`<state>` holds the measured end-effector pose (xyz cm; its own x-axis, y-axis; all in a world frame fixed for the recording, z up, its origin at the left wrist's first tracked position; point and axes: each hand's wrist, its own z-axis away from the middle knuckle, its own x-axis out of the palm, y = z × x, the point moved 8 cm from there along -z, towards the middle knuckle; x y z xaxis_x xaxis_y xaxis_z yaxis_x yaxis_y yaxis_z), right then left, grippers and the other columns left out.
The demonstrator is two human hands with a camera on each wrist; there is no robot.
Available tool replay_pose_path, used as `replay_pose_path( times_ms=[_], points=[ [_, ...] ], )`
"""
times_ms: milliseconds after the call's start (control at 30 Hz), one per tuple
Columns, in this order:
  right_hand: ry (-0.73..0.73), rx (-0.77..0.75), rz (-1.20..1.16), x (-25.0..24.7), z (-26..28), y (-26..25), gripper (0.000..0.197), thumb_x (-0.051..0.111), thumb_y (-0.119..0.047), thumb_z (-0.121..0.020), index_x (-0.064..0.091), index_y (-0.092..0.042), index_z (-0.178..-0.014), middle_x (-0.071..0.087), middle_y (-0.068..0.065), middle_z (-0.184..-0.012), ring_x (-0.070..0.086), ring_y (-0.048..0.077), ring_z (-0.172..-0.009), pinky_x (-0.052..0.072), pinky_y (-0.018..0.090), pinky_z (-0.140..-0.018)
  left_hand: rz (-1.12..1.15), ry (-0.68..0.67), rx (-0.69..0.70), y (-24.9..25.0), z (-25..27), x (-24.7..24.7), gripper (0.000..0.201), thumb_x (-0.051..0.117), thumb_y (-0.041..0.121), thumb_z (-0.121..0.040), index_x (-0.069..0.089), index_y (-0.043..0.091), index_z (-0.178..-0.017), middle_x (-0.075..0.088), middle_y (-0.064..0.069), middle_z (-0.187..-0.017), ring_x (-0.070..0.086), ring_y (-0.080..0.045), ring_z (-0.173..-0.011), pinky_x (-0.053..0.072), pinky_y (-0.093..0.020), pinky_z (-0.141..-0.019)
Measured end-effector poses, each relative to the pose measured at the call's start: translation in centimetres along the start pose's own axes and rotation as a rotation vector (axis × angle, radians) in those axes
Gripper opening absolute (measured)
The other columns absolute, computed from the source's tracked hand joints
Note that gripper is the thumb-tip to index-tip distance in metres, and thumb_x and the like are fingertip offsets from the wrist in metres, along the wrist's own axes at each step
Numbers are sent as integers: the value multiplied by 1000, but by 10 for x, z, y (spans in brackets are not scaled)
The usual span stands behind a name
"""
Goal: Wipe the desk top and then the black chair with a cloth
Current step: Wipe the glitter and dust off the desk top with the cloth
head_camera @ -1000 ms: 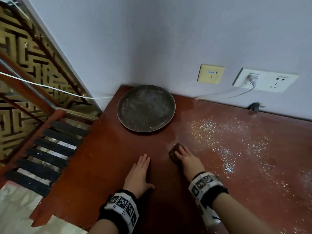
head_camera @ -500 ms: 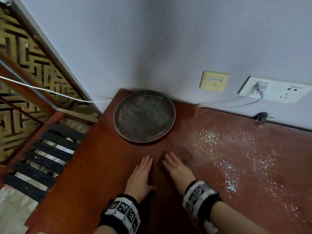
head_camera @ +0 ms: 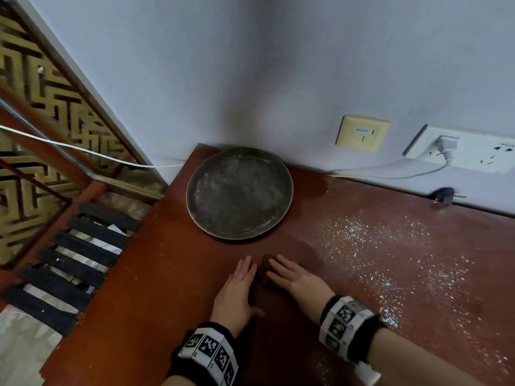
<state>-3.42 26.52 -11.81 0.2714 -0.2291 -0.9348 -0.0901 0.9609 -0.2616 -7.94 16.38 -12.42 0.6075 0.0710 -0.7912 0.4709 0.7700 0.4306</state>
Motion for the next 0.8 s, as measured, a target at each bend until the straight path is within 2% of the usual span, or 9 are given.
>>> replay_pose_path(
  times_ms=[67,133,233,333,400,500,600,733,800],
  points=[
    [8,33,-52,-8,1,30,56,35,-1,-86,49,-24,-136,28,1,-151,28,16,-140,29,23,-109,12,-2,-3,0,0,0,105,76,28,-75,4,21,-151,-12,6,-158,-10,-8,-144,2,-26,-118],
    [25,265,-159,-18,-1,73,60,37,-1,-94,27,-28,-146,4,-3,-157,4,14,-145,17,27,-115,15,-6,-9,0,0,0,107,77,28,-74,4,22,-151,-13,7,-157,-11,-8,-144,2,-26,-118],
    [108,493,-217,-24,-5,88,63,38,2,-92,22,-23,-148,2,-1,-158,0,18,-146,17,32,-116,5,-16,-7,1,-1,-1,106,77,28,-74,3,21,-151,-12,6,-157,-11,-9,-144,2,-27,-118],
    [138,138,-150,-19,-14,29,59,34,4,-84,41,-12,-140,25,13,-152,23,33,-141,27,41,-114,-10,-18,39,8,-7,-2,101,74,30,-77,6,21,-151,-9,6,-158,-11,-9,-144,0,-25,-116],
    [163,21,-123,-21,-15,30,57,31,0,-83,51,-16,-134,37,10,-147,36,29,-136,32,36,-109,-18,-19,65,14,-14,-4,100,73,31,-78,6,21,-151,-8,6,-158,-10,-8,-144,0,-24,-116],
    [20,292,-244,-18,-17,93,57,40,-4,-95,28,-27,-146,7,-3,-157,5,14,-145,18,30,-117,-6,6,89,25,-28,-13,100,73,30,-78,6,19,-151,-7,5,-159,-10,-8,-144,0,-23,-116],
    [116,511,-214,-33,-20,114,60,38,-2,-94,24,-25,-147,5,-2,-158,2,17,-146,16,31,-116,-4,25,104,35,-37,-20,98,73,29,-79,8,18,-151,-7,6,-158,-9,-7,-144,1,-21,-115],
    [19,299,-124,-34,-16,65,65,32,0,-94,10,-24,-150,-7,-5,-157,-7,15,-145,8,35,-116,-13,22,99,45,-49,-16,97,72,30,-80,7,18,-151,-6,4,-159,-7,-8,-145,3,-19,-114],
    [54,256,-148,-36,-17,85,61,34,-3,-96,14,-27,-149,-3,-6,-158,-4,13,-145,11,31,-116,-8,14,100,49,-52,-13,95,70,31,-82,7,18,-151,-5,4,-159,-6,-8,-145,3,-19,-114]
  ],
)
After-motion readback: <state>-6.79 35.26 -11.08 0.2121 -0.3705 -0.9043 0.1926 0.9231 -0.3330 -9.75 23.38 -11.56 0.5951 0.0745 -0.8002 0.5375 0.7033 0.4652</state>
